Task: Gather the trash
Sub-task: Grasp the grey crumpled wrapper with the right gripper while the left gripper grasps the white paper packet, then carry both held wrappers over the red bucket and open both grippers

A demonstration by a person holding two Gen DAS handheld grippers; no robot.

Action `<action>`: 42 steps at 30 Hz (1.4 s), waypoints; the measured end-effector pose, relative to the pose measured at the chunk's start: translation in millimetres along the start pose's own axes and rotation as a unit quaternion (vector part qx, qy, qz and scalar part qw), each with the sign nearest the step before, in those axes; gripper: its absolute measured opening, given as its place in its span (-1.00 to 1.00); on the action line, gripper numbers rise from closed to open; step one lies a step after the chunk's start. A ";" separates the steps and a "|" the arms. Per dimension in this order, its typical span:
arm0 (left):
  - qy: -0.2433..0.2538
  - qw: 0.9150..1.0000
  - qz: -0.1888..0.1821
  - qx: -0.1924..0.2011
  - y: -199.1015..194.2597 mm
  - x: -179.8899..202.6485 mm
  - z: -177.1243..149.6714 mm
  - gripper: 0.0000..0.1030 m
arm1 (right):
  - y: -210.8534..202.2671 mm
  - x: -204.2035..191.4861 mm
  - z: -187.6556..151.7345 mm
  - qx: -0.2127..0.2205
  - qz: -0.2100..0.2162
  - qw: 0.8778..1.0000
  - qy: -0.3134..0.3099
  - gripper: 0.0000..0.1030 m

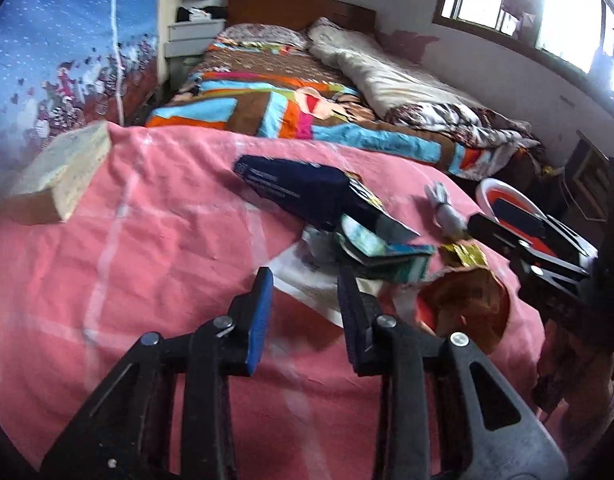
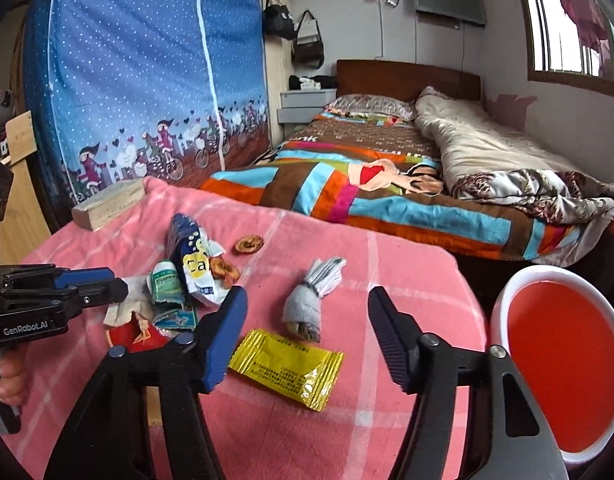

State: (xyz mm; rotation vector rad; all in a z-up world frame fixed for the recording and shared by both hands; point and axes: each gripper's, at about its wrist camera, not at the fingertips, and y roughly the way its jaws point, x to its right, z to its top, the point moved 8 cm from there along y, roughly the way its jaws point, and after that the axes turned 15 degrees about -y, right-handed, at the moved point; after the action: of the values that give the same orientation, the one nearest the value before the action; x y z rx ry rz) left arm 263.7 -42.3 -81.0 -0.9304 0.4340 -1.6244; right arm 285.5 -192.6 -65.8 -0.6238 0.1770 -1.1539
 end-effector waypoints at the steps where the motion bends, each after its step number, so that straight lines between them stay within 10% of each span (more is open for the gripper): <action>1: 0.001 1.000 0.001 -0.004 1.5 0.7 -1.5 0.90 | 1.7 -1.0 -0.9 -0.003 0.003 1.000 0.000 0.09; 14: -0.039 0.999 -0.001 -0.034 9.4 0.7 -9.4 1.00 | 29.2 -0.8 -6.7 -0.044 0.026 0.998 0.023 -0.15; 26: -0.096 0.994 -0.039 -0.040 7.4 0.1 -7.4 0.45 | 29.4 4.0 -11.8 -0.039 0.053 0.996 0.059 -0.63; 35: -0.055 0.996 0.002 0.063 -35.6 -2.1 3.6 0.40 | -2.2 -7.0 7.5 0.049 0.053 0.997 0.034 -0.63; 42: -0.004 0.983 0.002 0.182 -77.0 20.7 22.1 0.40 | -40.3 -11.2 28.5 0.141 0.030 0.990 0.006 -0.63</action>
State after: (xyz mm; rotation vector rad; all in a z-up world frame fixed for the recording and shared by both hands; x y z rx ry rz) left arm 230.1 -36.2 -5.7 -0.6600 0.1240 -1.6264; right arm 261.4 -182.5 -22.5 -0.3583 0.0416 -1.0997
